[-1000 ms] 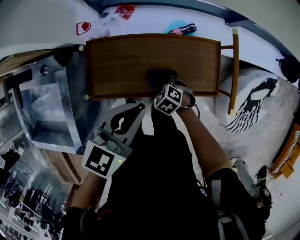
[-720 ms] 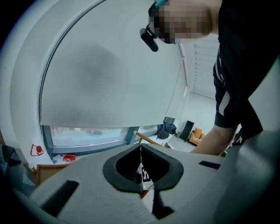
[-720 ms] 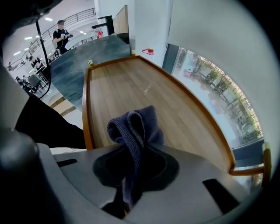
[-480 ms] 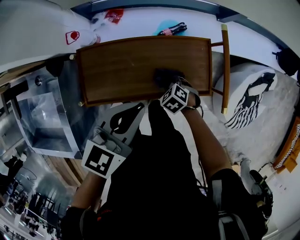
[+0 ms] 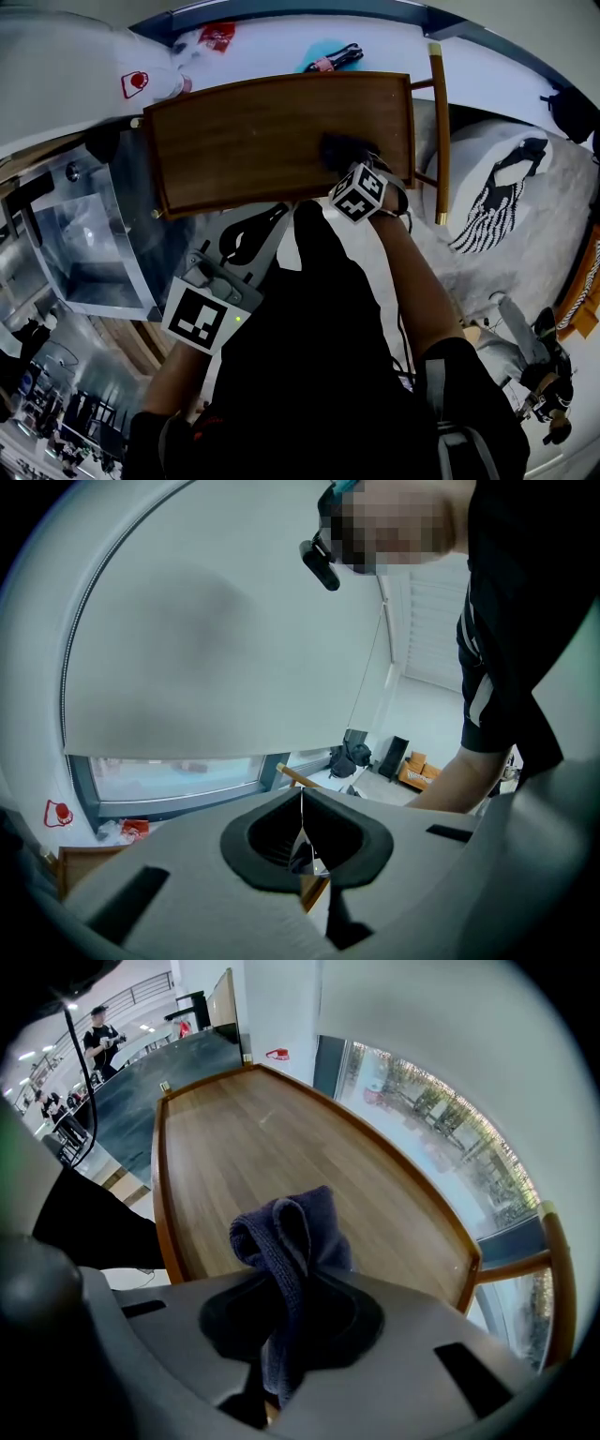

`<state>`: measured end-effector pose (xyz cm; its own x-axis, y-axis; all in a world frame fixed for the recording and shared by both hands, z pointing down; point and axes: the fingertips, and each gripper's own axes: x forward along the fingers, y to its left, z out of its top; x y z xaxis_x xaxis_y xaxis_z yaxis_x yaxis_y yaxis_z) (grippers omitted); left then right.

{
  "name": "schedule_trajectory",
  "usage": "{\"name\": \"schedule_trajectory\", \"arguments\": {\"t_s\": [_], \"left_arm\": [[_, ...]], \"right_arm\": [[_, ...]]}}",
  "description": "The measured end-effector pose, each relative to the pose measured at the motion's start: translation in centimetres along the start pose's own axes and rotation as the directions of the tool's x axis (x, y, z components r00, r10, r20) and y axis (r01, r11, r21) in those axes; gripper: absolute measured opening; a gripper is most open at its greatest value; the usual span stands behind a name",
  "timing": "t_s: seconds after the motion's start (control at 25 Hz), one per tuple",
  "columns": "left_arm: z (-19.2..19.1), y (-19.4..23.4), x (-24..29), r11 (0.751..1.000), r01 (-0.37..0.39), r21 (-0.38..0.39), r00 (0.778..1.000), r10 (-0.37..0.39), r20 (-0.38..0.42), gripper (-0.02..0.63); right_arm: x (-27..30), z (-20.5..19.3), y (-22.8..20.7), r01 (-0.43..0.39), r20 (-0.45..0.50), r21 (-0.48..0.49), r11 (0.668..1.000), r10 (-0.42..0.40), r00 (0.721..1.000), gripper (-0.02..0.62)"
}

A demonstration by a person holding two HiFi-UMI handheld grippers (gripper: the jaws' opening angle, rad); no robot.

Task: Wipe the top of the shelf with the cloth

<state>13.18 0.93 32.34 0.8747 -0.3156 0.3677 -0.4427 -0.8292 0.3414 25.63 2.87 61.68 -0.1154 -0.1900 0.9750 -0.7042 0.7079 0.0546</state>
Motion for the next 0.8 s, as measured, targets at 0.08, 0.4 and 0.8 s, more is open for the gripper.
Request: {"name": "schedule_trajectory", "arguments": {"t_s": [0.08,0.4,0.8], "left_arm": [[0.1,-0.2,0.2,1.000,0.003,0.004,1.000,-0.003,-0.001,0.021],[0.3,-1.0,1.2,1.000,0.022,0.017,1.000,-0.022,-0.012,0.021],[0.6,-1.9,1.4,0.999,0.034,0.038,0.999,-0.034,-0.020,0.021]], "right_arm": [[-0.1,-0.6,-0.4,0.007,-0.005,0.011,1.000,-0.007,1.000,0.048],[-0.7,-3.5,-2.8,0.045,-0.033,0.063,0.997,-0.043,0.999,0.048],[-1.5,-6.5,-4.9,0.094,-0.078,0.108,0.990,-0.085,0.993,0.048]]}}
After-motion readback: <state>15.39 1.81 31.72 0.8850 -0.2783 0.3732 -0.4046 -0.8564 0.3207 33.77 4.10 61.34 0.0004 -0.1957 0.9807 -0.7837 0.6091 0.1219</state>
